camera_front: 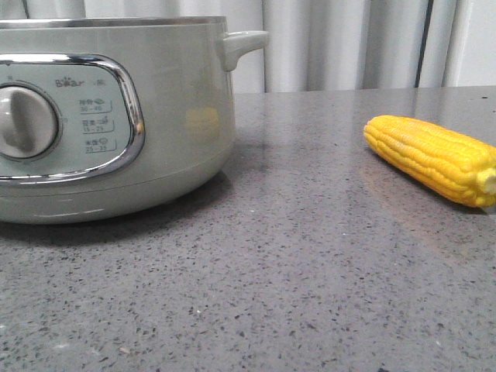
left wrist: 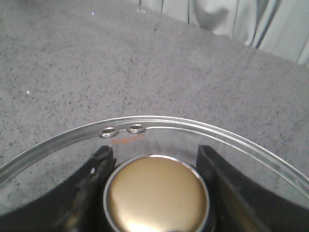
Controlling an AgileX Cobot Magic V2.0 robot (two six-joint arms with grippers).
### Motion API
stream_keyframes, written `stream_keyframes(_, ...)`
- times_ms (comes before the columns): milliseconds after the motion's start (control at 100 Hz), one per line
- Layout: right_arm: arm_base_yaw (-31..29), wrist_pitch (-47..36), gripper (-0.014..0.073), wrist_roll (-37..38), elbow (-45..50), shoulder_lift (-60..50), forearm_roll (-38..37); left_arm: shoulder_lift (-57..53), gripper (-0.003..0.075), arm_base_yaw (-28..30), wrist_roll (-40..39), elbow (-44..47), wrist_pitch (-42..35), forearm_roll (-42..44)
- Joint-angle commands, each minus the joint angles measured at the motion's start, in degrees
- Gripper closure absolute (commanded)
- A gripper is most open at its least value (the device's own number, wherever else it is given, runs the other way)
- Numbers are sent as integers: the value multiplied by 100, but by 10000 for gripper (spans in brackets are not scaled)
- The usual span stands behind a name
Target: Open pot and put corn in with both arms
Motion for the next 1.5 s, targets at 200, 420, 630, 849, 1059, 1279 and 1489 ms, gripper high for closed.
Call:
stream_keyframes(200,-32,-408,113,-48,-188,88,-40,164,563,11,-68,-63,-642,51)
stream_keyframes(420,-32,-267,113,-48,-188,88,-40,358,526,-1,-68,-63,-436,51)
stream_keyframes(630,-32,-267,113,-48,-188,88,-40,519,340,-1,-68,-54,-317,51)
stream_keyframes(849,-32,-253,113,-48,-188,88,-40,341,314,-233,-68,-54,-395,-18)
stream_keyframes(1059,-32,46,113,-48,-307,439,-40,-545,311,-1325,-68,-68,-673,206)
stream_keyframes(1279,-32,1044,113,-653,-1425,1827,5,-2015,312,-1907,-68,-148,-490,586)
stream_keyframes(1489,-21,1737,113,-1207,-2490,3278,352,-3308,312,-1937,-68,-148,-184,471)
